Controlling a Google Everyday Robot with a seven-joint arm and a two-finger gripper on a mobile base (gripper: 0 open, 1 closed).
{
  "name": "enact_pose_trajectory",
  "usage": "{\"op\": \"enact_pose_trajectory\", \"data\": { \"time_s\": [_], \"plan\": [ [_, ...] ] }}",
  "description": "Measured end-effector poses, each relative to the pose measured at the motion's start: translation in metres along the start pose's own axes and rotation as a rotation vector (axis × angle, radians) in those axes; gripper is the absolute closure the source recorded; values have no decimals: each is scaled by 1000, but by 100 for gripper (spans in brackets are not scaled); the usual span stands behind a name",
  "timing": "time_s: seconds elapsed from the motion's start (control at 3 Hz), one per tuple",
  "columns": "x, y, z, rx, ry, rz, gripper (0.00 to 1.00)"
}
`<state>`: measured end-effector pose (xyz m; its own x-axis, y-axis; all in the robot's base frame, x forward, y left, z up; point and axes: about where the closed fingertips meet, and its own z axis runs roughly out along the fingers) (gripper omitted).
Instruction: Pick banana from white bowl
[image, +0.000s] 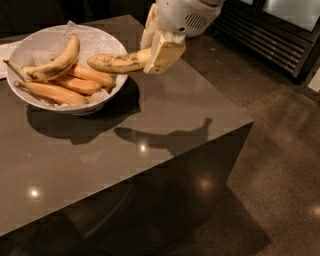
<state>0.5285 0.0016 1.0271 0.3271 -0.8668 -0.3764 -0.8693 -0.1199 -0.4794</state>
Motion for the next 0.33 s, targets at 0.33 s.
{"op": "enact_pose_trajectory", "data": {
  "time_s": [0.33],
  "plan": [
    [0, 0, 0, 0, 0, 0, 100]
  ]
}}
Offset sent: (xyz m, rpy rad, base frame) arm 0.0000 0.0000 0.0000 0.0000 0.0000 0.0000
